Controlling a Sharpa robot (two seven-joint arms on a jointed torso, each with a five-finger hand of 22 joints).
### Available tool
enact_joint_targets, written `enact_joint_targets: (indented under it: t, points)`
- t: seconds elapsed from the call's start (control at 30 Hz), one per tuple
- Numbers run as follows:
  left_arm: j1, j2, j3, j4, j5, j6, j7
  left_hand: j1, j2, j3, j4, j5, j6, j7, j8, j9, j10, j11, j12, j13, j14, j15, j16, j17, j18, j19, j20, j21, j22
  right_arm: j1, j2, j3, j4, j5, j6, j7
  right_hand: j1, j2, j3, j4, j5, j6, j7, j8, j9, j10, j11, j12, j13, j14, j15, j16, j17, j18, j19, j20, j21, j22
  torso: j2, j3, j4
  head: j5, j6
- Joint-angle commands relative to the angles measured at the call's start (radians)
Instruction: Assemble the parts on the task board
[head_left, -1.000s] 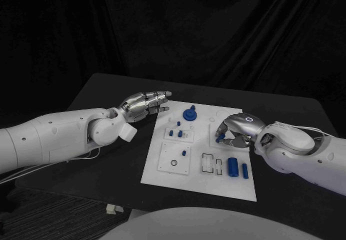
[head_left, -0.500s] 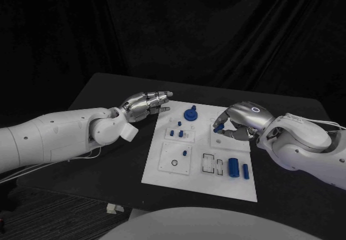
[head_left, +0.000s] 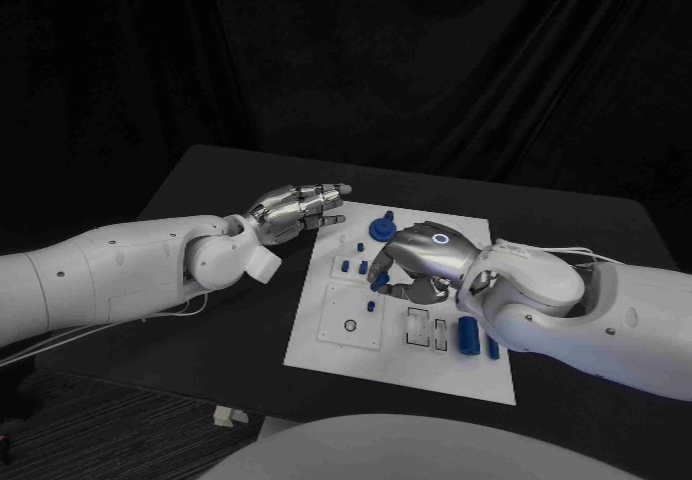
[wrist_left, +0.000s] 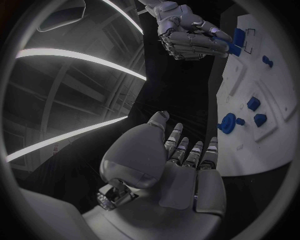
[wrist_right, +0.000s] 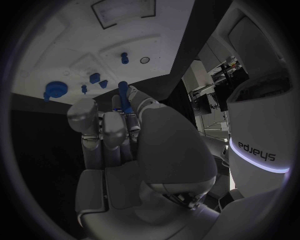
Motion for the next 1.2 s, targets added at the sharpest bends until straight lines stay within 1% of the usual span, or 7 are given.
enact_joint_targets:
  t: [0.03, 0.1, 0.23, 0.37, 0.6, 0.9, 1.2]
  points:
    - [-0.001, 0.004, 0.001, 0.002, 0.006, 0.013, 0.006, 0.006, 0.001, -0.001, -0.006, 0.006, 0.002, 0.001, -0.002, 0.000, -0.002, 0.002, -0.002, 0.001, 0.003, 0.005, 0.003, 0.001, -0.018, 0.007, 0.000, 0.003, -0.001, -0.016, 0.038, 0.000, -0.021, -0.047, 0.056, -0.011, 0.003, -0.002, 0.001, -0.008, -0.006, 0.004, 0.000, -0.005, 0.001, 0.029, -0.019, 0.001, 0.002, 0.003, -0.006, -0.003, 0.001, -0.002, 0.001, -0.004, -0.002, 0.110, 0.000, 0.0001, -0.0048, 0.006, 0.000]
    - [-0.001, 0.006, 0.001, 0.001, 0.006, 0.014, 0.005, 0.006, 0.001, 0.000, -0.006, 0.007, 0.001, 0.001, -0.002, 0.000, -0.002, 0.002, -0.002, 0.001, 0.003, 0.006, 0.003, 0.001, -0.018, 0.007, 0.000, 0.003, -0.001, -0.025, 0.061, 0.001, -0.032, -0.052, 0.061, -0.009, 0.002, -0.002, 0.000, -0.008, -0.008, 0.005, 0.000, -0.005, 0.001, 0.030, -0.019, 0.001, 0.002, 0.003, -0.006, -0.003, 0.000, -0.002, 0.001, -0.004, -0.003, 0.110, 0.000, 0.0005, -0.0037, 0.006, 0.000]
    - [-0.001, 0.011, 0.001, -0.001, 0.006, 0.015, 0.005, 0.006, 0.002, 0.001, -0.008, 0.008, 0.002, 0.001, -0.002, 0.000, -0.002, 0.002, -0.003, 0.001, 0.003, 0.006, 0.003, 0.001, -0.018, 0.007, 0.000, 0.003, -0.001, -0.047, 0.099, 0.001, -0.052, -0.058, 0.070, -0.003, 0.003, -0.003, 0.001, -0.009, -0.010, 0.005, 0.000, -0.005, 0.001, 0.030, -0.019, 0.001, 0.002, 0.003, -0.006, -0.005, -0.002, -0.001, 0.000, -0.004, -0.005, 0.109, -0.001, 0.0017, 0.0055, -0.002, 0.000]
    - [-0.001, 0.014, 0.001, -0.003, 0.006, 0.017, 0.004, 0.006, 0.002, 0.001, -0.008, 0.008, 0.002, 0.001, -0.002, 0.000, -0.002, 0.002, -0.003, 0.001, 0.003, 0.006, 0.003, 0.001, -0.018, 0.007, 0.000, 0.003, -0.001, -0.067, 0.124, 0.001, -0.065, -0.061, 0.078, 0.003, 0.004, -0.005, 0.001, -0.011, -0.013, 0.002, 0.000, -0.008, 0.001, 0.030, -0.018, -0.002, 0.002, 0.003, -0.006, -0.007, -0.004, -0.001, 0.000, -0.005, -0.009, 0.109, 0.001, 0.0026, 0.0068, 0.001, 0.000]
    - [-0.001, 0.017, 0.001, -0.007, 0.006, 0.019, 0.004, 0.006, 0.002, 0.001, -0.008, 0.008, 0.002, 0.001, -0.002, 0.000, -0.002, 0.002, -0.003, 0.001, 0.003, 0.006, 0.003, 0.001, -0.018, 0.007, 0.000, 0.003, -0.001, -0.083, 0.143, 0.001, -0.083, -0.079, 0.096, 0.001, 0.005, -0.005, 0.002, -0.013, -0.012, 0.000, 0.001, -0.011, 0.001, 0.029, -0.018, -0.004, 0.001, 0.003, -0.006, -0.008, -0.005, 0.000, -0.001, -0.005, -0.012, 0.108, 0.000, 0.0005, 0.0058, 0.005, 0.000]
    - [-0.001, 0.022, 0.001, -0.012, 0.006, 0.024, 0.002, 0.005, 0.003, 0.002, -0.010, 0.010, 0.001, 0.001, -0.003, 0.000, -0.002, 0.002, -0.003, 0.000, 0.003, 0.007, 0.003, 0.001, -0.018, 0.007, 0.000, 0.003, -0.002, -0.095, 0.151, 0.000, -0.100, -0.091, 0.120, -0.006, 0.005, -0.006, 0.002, -0.013, -0.012, 0.000, 0.001, -0.011, 0.001, 0.029, -0.018, -0.004, 0.001, 0.003, -0.006, -0.009, -0.007, 0.000, -0.002, -0.005, -0.013, 0.108, 0.000, 0.0020, 0.0034, 0.005, 0.000]
    - [-0.002, 0.023, 0.001, -0.014, 0.006, 0.026, 0.001, 0.005, 0.003, 0.002, -0.010, 0.010, 0.001, 0.001, -0.003, 0.000, -0.002, 0.002, -0.003, 0.000, 0.003, 0.007, 0.003, 0.001, -0.018, 0.007, 0.000, 0.003, -0.002, -0.100, 0.150, 0.000, -0.101, -0.093, 0.139, -0.009, 0.006, -0.008, 0.002, -0.015, -0.012, -0.001, 0.001, -0.012, 0.001, 0.030, -0.018, -0.005, 0.002, 0.002, -0.005, -0.011, -0.008, 0.000, -0.002, -0.004, -0.014, 0.107, 0.000, 0.0011, 0.0011, 0.009, 0.000]
